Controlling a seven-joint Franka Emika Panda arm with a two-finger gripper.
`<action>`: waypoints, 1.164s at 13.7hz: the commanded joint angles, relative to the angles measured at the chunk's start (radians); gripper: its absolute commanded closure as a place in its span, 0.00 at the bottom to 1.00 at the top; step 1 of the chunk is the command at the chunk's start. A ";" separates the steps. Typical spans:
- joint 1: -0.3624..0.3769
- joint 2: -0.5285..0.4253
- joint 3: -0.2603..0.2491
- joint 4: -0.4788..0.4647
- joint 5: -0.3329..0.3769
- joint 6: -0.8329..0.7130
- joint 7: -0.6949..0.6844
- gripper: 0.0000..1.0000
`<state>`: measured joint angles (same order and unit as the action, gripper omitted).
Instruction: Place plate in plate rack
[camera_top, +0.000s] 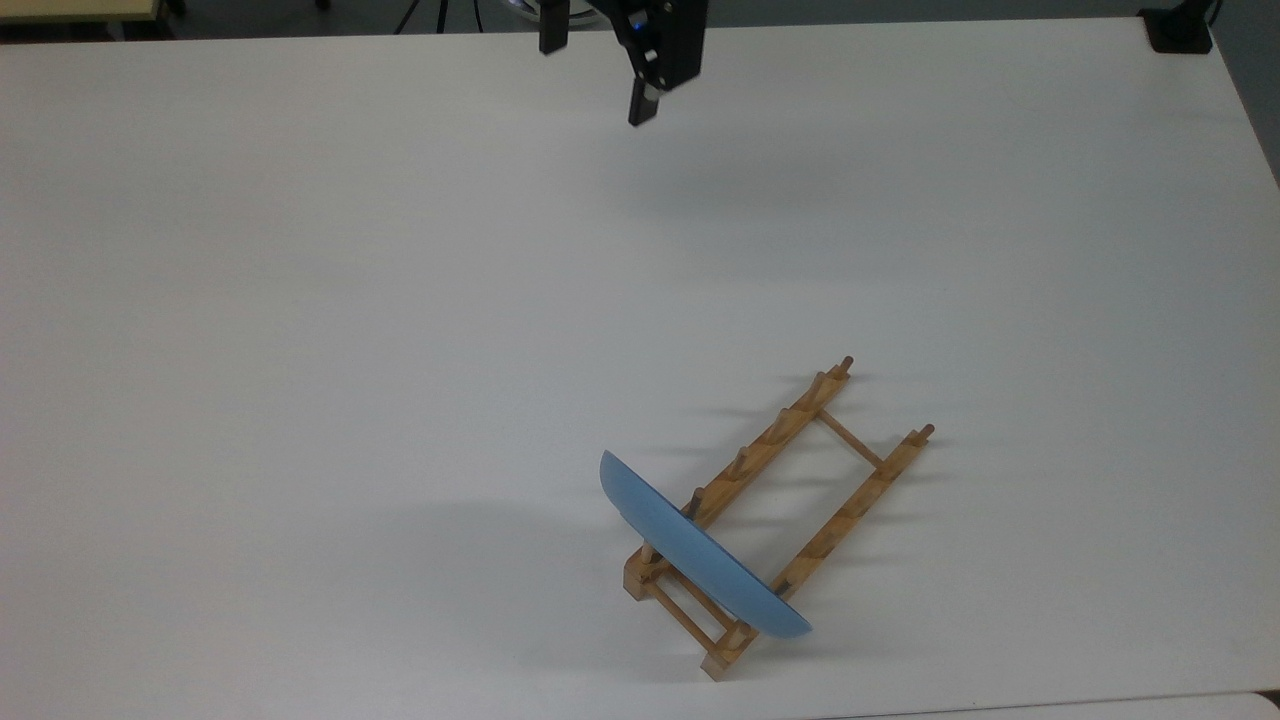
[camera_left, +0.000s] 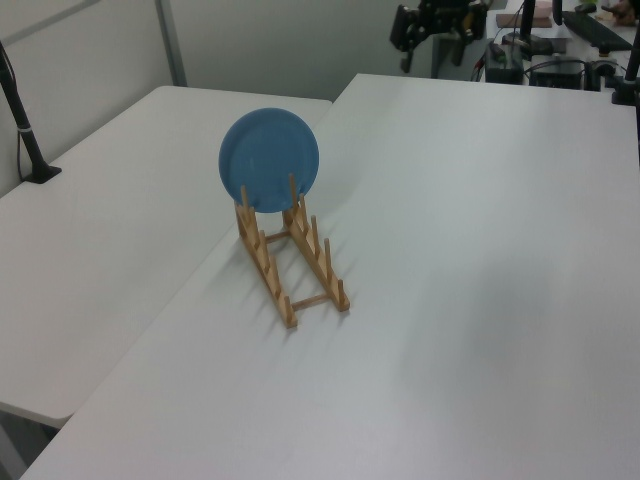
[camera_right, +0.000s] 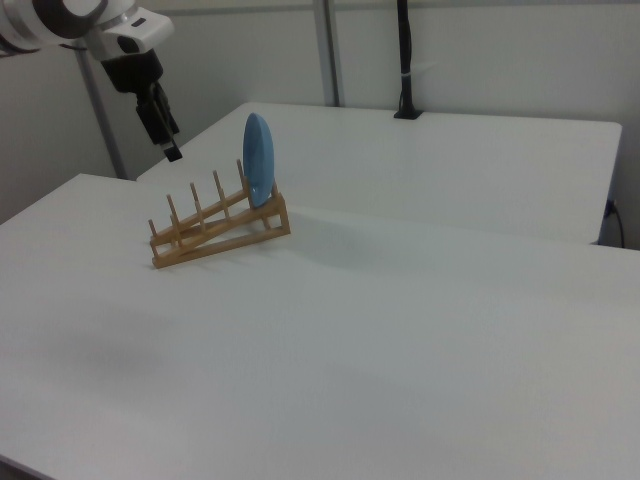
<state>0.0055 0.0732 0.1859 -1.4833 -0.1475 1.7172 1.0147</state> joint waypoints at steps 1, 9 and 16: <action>0.014 -0.064 -0.066 -0.061 0.080 -0.092 -0.045 0.00; -0.018 -0.171 -0.134 -0.157 0.136 -0.148 -0.523 0.00; -0.062 -0.173 -0.201 -0.178 0.252 -0.071 -1.059 0.00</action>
<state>-0.0398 -0.0765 -0.0012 -1.6092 0.0592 1.5837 0.1448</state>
